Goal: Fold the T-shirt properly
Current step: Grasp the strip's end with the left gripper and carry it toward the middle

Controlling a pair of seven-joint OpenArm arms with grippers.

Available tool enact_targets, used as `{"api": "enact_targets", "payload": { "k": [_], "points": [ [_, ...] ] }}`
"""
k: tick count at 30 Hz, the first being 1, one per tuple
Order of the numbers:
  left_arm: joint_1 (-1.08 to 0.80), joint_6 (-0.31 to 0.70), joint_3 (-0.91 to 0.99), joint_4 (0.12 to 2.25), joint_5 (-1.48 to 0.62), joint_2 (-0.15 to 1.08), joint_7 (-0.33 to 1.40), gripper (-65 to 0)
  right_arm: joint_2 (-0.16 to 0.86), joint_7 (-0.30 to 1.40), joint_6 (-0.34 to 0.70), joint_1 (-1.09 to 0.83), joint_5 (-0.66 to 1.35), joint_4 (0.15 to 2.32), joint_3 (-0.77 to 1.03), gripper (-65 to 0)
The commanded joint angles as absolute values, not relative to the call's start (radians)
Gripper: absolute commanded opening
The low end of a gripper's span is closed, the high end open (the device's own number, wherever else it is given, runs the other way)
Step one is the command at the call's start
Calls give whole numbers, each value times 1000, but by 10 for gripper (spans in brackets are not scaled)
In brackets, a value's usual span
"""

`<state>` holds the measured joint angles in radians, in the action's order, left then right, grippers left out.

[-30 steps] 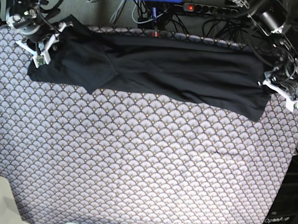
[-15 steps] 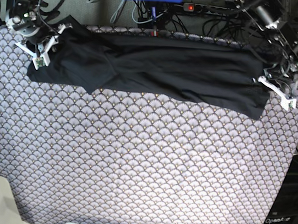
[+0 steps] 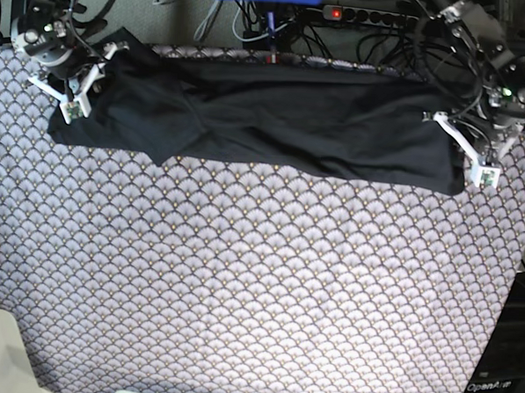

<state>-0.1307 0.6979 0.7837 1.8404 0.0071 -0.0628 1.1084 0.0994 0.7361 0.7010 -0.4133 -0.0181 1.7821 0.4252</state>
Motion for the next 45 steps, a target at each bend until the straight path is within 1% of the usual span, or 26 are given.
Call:
{"api": "enact_targets", "payload": {
  "k": [1,5,9,11,15,17,22,29,38,40,43,45],
  "points": [
    [-119,698,779,1883,-5,-64,1090,-650,104,733,698,-414,-7,1791,424,-472],
    [-117,698,719,1963,33,-90,1090,-650,105,733,698,-412,-7,1791,424,-472],
    [-111,698,631,1977,180,-137,1066,-650,105,733,698,-410,-7,1791,424,-472],
    [-116,698,581,1979,263,-157,1020,-650,105,733,698,-412,-7,1791,424,-472],
    [-147,698,458,1985,426,-157,921,-650,105,733,698,-410,-7,1791,424,-472],
    [-168,698,371,1985,473,-157,915,-650,105,733,698,-410,-7,1791,424,-472],
    [-259,698,208,2002,483,-157,901,-650,102,733,698,-410,-7,1791,424,-472],
    [-366,698,21,2015,481,-157,789,-650,102,733,698,-410,-7,1791,424,-472],
    [-390,698,-179,2020,489,-157,783,-650,99,733,698,-410,-7,1791,421,-472],
    [-389,653,-214,2020,490,-157,783,-650,99,733,698,-410,-7,1791,412,-472],
    [-384,529,-271,2017,492,-157,783,-650,99,733,698,-412,-7,1791,410,-472],
    [-383,469,-300,2015,492,-157,783,-650,99,733,698,-414,-7,1791,410,-472]
  ]
}}
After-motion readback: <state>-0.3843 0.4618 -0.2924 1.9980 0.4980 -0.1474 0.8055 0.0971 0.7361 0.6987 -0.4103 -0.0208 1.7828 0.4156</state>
